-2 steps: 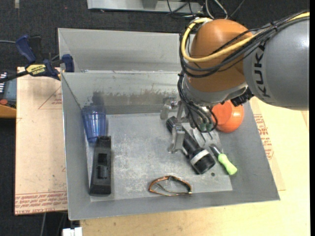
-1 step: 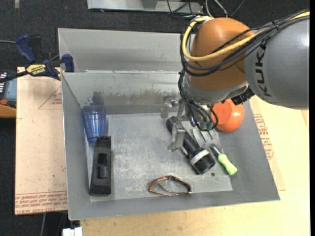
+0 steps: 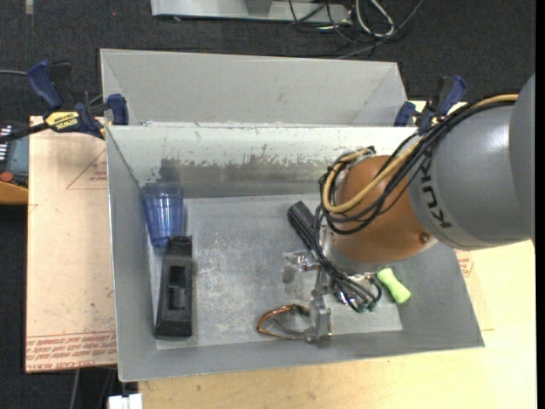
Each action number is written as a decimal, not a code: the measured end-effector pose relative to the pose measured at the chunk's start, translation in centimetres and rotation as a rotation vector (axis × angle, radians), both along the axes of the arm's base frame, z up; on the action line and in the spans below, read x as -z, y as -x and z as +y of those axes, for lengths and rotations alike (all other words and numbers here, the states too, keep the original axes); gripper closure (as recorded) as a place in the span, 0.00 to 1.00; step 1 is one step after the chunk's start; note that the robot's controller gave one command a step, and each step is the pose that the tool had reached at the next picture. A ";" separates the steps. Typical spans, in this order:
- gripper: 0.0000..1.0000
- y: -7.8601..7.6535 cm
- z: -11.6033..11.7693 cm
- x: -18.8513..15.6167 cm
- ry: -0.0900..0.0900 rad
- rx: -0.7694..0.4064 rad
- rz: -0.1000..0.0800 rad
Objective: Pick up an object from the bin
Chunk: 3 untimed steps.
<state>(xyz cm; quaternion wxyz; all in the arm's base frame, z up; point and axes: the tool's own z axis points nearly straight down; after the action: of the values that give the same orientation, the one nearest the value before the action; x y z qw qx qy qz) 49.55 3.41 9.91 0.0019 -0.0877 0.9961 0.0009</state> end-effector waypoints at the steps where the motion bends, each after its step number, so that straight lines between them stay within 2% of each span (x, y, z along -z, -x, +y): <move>1: 0.00 1.4 -0.3 -6.2 -0.002 -0.051 -0.014; 2: 0.00 1.5 -0.2 -0.1 -0.002 0.042 -0.006; 3: 0.00 1.1 0.3 2.7 -0.006 0.030 -0.033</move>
Offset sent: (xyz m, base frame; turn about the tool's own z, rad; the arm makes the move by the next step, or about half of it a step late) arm -0.0167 -0.0026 0.0009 0.0416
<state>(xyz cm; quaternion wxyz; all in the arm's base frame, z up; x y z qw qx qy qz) 48.40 3.73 7.18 0.0184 -0.0729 0.9972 0.0024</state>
